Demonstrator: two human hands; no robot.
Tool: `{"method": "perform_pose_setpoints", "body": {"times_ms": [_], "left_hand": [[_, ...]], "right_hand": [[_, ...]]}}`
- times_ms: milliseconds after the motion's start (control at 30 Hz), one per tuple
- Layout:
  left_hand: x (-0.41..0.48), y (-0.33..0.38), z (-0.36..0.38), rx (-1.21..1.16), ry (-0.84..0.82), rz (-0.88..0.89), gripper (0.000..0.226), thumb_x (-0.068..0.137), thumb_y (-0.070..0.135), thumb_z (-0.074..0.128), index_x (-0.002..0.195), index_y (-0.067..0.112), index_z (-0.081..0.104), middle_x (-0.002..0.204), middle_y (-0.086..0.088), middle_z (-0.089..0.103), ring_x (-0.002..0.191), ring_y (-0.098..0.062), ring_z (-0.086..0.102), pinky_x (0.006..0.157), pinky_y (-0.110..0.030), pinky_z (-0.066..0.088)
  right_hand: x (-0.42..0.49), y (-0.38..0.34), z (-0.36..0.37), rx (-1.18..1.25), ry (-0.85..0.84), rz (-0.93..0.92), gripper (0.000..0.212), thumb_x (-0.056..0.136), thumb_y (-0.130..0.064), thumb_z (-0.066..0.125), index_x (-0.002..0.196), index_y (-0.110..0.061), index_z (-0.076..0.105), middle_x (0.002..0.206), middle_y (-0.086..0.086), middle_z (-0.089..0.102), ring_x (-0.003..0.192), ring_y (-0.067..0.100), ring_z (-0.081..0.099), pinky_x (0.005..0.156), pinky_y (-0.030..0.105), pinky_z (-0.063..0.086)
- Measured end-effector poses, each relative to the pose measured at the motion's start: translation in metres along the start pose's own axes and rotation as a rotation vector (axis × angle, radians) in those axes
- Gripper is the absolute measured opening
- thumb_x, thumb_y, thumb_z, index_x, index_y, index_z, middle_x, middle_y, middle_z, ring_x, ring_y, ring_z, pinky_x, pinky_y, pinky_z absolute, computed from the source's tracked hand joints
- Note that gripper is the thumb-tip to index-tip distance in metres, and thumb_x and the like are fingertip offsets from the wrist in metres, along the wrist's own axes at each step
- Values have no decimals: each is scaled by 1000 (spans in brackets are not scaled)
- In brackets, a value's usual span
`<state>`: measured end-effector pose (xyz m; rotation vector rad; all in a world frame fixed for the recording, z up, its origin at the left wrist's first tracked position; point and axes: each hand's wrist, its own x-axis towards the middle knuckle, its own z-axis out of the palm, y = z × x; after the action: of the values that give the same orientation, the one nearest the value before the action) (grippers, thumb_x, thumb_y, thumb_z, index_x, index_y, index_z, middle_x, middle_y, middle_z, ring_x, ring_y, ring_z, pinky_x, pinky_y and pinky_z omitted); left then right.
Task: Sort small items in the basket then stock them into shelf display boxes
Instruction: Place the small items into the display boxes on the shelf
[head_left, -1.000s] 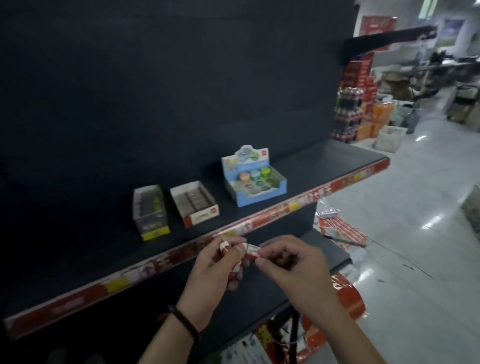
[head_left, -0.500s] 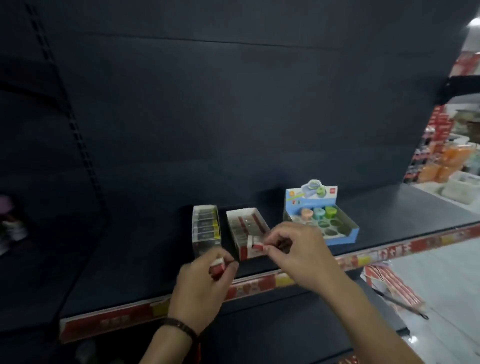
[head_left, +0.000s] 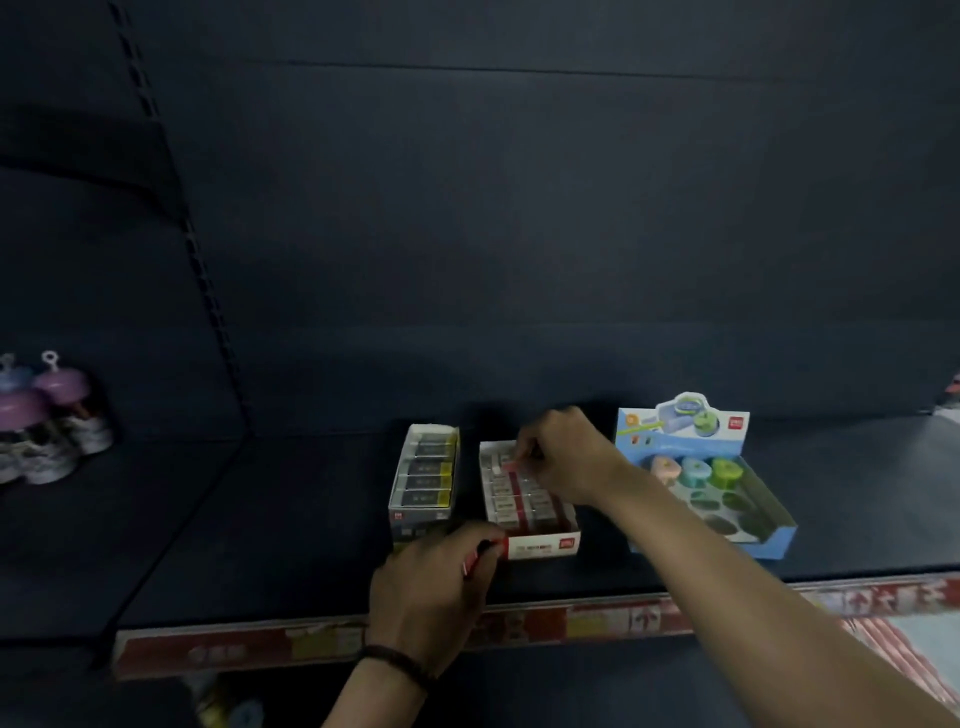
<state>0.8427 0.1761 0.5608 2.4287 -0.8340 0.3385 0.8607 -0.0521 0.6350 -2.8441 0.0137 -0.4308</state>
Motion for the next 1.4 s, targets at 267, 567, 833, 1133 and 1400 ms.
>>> {"method": "perform_pose_setpoints", "body": {"times_ms": [267,567,833,1133,1400], "left_hand": [[1,-8,9,-66,62,83,18,102,60,47,112,52,60,100,26,66,87,3,64,69,-30,57],[-1,-5,6,-30,58,75,14,102,59,51,113,54,59,98,25,64,85,3,64,65,-24,55],[-3,13,-17,-504,-24,-244,35,108,49,30,97,38,61,92,27,67,81,2,63,72,-29,53],[9,24,-27,-956,200,-276,14,104,26,60,93,18,62,76,6,66,68,-5,60,64,-23,51],[11,24,-31,-1008,147,-203,19,88,47,67,97,31,71,86,6,72,71,-5,62,64,-22,49]], "right_hand": [[31,12,37,-59,-63,59,18,96,-14,68,104,-20,83,109,2,80,103,22,73,95,34,58],[31,14,55,-110,-44,107,24,95,-14,64,102,-27,83,110,2,79,103,28,74,92,39,61],[-14,-16,4,156,172,105,23,94,-19,71,112,-30,80,108,-18,78,92,-7,66,85,6,46],[-107,-83,0,783,108,221,12,82,-29,91,88,-32,82,89,-15,79,89,3,74,82,21,56],[-111,-76,-4,853,322,267,19,79,-9,90,86,-26,83,85,-9,80,85,11,76,81,30,61]]}}
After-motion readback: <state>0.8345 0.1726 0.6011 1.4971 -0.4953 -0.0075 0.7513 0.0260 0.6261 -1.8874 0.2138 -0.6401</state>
